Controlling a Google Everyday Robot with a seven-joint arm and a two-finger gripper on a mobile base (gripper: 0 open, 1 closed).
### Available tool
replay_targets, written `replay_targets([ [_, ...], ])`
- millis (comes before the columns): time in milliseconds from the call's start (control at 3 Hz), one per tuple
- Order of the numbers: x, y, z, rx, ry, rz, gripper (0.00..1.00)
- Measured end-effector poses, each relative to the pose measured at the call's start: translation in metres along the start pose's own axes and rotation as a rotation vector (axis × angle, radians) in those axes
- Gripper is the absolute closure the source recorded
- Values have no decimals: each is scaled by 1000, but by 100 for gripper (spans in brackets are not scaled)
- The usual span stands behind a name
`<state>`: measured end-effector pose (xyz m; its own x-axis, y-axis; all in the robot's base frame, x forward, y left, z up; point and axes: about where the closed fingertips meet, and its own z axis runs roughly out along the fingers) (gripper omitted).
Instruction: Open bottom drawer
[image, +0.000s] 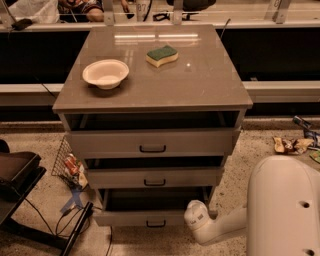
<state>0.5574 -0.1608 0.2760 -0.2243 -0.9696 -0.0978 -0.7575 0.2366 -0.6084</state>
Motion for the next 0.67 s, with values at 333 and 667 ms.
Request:
replay_targets([
  [333,-12,-14,29,-20,-33,-31,100],
  [667,-21,-24,62,-63,-51,-42,100],
])
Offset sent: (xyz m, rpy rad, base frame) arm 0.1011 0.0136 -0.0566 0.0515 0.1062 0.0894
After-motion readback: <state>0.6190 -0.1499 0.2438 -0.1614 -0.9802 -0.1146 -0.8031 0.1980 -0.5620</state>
